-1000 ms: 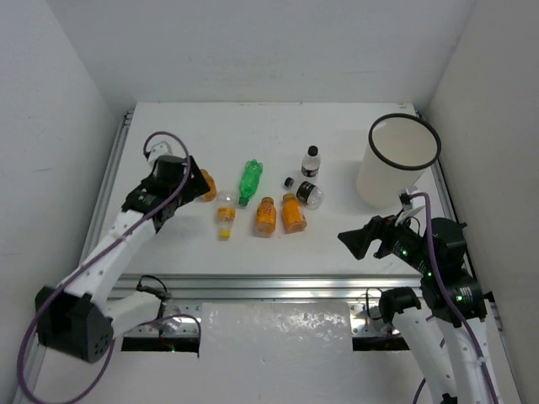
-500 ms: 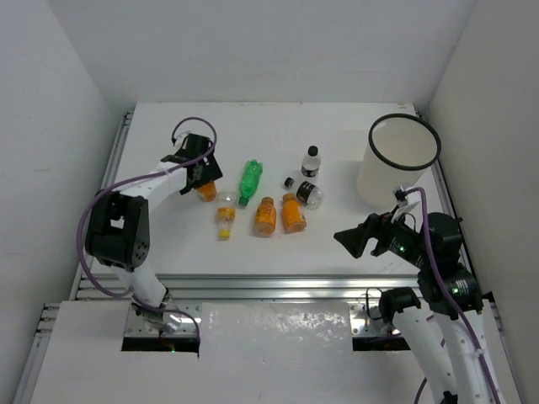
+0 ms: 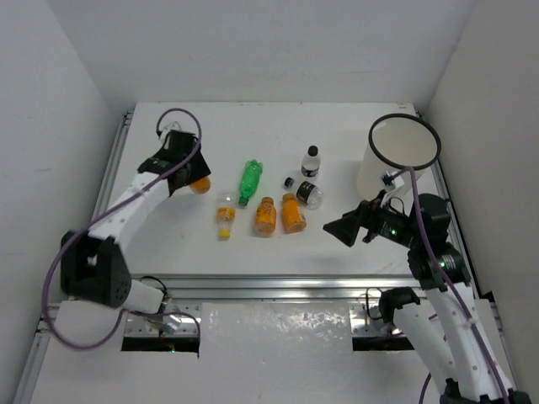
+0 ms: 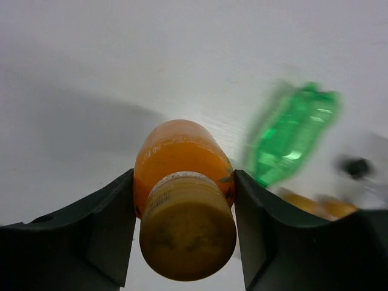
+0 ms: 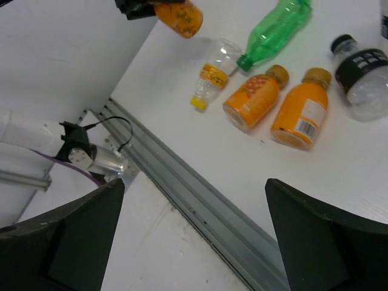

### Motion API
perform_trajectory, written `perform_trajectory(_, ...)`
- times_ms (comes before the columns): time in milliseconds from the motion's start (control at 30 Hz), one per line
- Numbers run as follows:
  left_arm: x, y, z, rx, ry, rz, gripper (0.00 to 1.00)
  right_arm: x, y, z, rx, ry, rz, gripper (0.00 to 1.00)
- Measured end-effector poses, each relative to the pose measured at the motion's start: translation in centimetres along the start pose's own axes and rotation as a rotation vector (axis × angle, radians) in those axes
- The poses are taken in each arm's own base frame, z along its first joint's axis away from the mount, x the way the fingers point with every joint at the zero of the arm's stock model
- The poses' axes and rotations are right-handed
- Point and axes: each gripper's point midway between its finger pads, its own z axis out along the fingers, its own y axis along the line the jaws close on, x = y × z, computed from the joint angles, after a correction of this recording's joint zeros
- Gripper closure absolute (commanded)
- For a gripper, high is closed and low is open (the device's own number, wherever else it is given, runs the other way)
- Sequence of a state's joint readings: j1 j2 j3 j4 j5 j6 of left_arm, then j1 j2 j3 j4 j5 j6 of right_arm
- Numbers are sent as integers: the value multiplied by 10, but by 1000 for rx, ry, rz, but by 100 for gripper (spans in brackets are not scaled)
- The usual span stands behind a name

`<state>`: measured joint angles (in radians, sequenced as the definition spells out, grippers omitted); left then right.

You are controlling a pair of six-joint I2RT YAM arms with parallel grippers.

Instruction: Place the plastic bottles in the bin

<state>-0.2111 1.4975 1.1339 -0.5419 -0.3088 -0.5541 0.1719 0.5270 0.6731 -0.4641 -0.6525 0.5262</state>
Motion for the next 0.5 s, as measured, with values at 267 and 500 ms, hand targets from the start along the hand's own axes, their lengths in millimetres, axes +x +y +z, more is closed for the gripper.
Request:
perform_trajectory(267,-9,-91,-167,747,-53,63,99,-25,47,59,-223,119,-198,1)
perform_trajectory(500,93,-150,-220,1092,267,320,100,-48,84,113,-264,111,-611,1)
